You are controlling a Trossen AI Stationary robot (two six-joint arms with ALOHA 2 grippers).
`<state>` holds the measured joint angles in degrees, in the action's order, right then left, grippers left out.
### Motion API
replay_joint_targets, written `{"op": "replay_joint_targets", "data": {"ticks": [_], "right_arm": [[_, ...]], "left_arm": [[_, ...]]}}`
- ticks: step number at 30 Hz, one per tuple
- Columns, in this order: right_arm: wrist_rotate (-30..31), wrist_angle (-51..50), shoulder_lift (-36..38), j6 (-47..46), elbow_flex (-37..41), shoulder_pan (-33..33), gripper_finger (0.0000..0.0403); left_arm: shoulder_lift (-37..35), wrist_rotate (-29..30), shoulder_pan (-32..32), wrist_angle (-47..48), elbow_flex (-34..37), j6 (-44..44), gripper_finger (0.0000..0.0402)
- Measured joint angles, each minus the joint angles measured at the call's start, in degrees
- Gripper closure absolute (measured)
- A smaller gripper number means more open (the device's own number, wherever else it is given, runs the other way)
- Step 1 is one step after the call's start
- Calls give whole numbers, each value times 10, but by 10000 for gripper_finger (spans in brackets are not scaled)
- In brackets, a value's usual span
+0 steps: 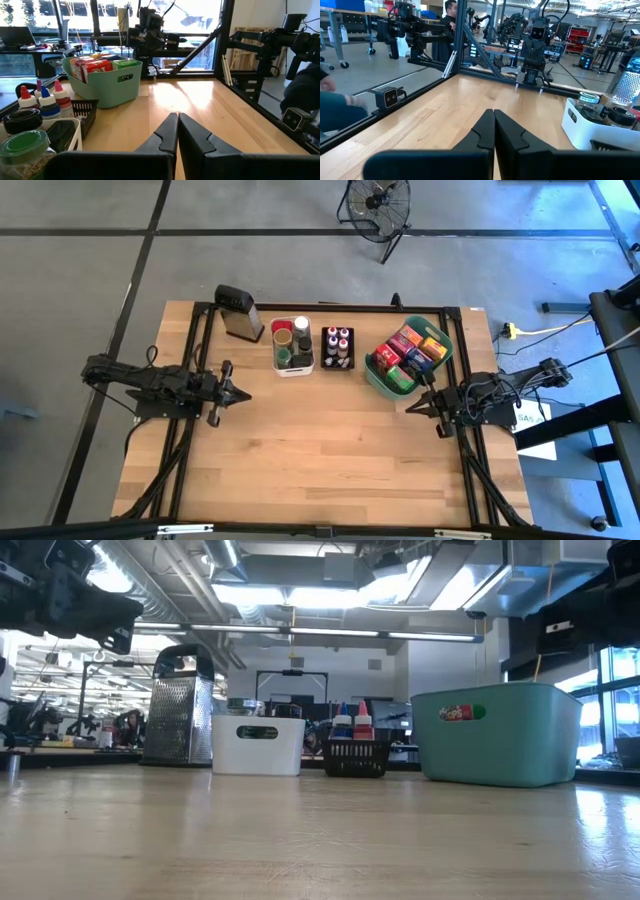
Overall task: Pick & Place Kitchen Items
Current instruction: Return to Home Position
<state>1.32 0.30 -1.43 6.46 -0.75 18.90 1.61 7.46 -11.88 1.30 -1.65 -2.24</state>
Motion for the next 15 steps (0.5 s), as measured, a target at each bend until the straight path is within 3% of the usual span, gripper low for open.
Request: {"op": "replay_joint_targets", "data": {"ticks": [15], "right_arm": [[0,0,0,0,0,0,400]], "left_arm": [[0,0,0,0,0,0,398]]}}
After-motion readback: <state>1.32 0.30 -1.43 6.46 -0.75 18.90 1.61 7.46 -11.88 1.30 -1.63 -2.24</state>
